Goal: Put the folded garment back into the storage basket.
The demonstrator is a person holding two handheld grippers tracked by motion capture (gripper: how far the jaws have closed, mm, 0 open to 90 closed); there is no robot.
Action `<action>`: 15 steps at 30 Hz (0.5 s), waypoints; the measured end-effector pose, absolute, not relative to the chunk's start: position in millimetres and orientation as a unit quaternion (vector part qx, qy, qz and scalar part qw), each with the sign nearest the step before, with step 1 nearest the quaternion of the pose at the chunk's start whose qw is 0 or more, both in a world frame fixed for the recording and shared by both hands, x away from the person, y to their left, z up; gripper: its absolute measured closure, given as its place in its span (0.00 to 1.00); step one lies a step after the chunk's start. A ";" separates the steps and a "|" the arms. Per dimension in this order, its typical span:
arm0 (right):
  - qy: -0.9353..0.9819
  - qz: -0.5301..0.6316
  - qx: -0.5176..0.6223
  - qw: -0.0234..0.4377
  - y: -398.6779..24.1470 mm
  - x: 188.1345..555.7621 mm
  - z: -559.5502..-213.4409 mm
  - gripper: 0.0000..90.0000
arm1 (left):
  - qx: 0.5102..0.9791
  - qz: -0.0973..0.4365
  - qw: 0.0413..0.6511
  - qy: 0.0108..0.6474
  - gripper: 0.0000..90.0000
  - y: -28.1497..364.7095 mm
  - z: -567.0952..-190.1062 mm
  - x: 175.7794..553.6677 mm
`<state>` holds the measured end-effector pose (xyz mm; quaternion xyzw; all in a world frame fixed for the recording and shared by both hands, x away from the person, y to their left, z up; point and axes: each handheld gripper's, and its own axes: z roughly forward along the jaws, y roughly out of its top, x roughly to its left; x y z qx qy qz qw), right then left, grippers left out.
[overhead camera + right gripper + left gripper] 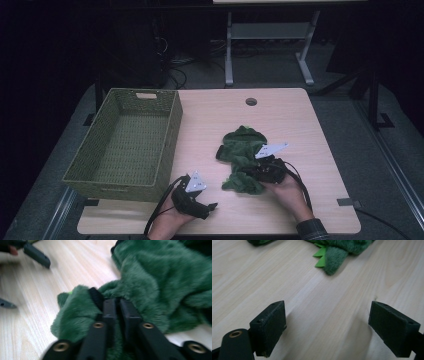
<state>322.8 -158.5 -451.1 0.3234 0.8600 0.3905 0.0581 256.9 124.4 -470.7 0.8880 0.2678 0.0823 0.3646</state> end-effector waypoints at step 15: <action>0.837 0.412 0.347 0.094 -183.2 338.1 -418.9 0.66 | 0.889 0.088 0.385 0.231 0.16 95.1 -429.9 300.0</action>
